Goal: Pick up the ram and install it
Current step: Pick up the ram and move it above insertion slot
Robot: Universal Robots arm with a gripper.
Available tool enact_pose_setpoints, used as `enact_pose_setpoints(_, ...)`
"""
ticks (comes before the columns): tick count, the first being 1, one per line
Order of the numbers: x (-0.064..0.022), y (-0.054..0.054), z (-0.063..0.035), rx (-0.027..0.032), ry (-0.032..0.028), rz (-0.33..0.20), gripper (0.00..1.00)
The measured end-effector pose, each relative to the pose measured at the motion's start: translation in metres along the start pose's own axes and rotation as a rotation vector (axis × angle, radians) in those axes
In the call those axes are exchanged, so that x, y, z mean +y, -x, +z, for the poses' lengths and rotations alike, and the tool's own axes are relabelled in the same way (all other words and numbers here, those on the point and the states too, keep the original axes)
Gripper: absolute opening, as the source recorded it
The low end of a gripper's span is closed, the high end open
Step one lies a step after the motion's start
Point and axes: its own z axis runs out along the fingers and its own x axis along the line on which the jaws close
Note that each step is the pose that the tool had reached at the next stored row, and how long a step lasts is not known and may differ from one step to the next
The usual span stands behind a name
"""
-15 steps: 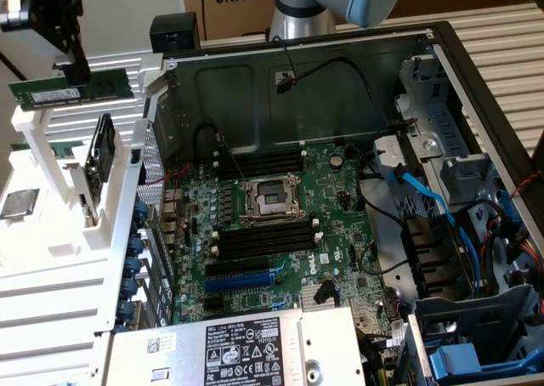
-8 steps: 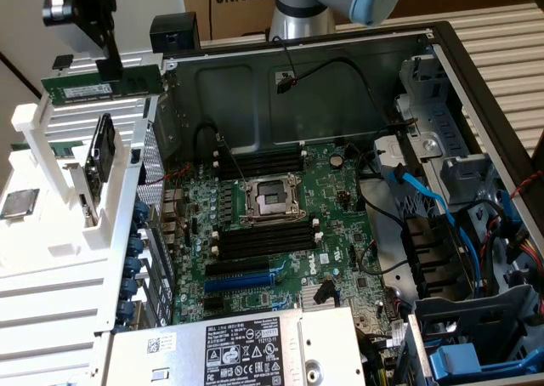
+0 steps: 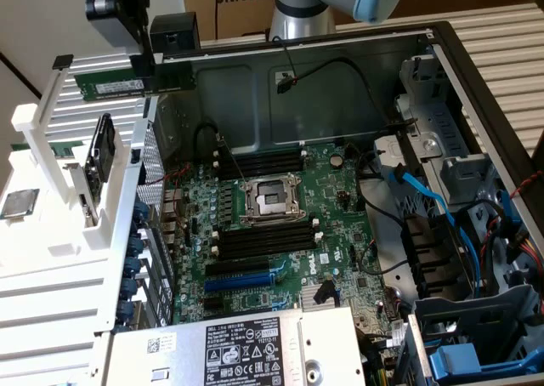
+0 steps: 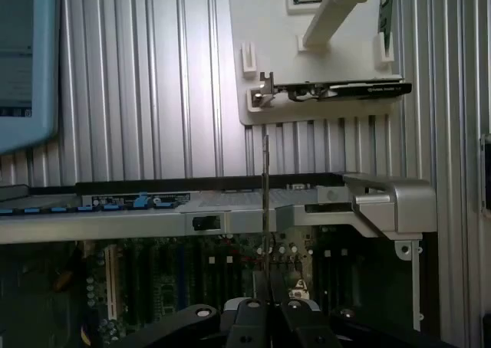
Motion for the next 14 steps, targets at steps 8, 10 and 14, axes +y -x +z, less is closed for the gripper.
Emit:
enact_pose_setpoints(8,-0.037,0.002,0.0006,-0.0001,-0.0001,0.0,0.12)
enact_pose_setpoints(10,-0.0457,0.003,0.0007,-0.0001,0.0,0.0,0.12)
enact_pose_setpoints(14,-0.0732,0.005,0.001,0.0,0.0,0.0,0.12)
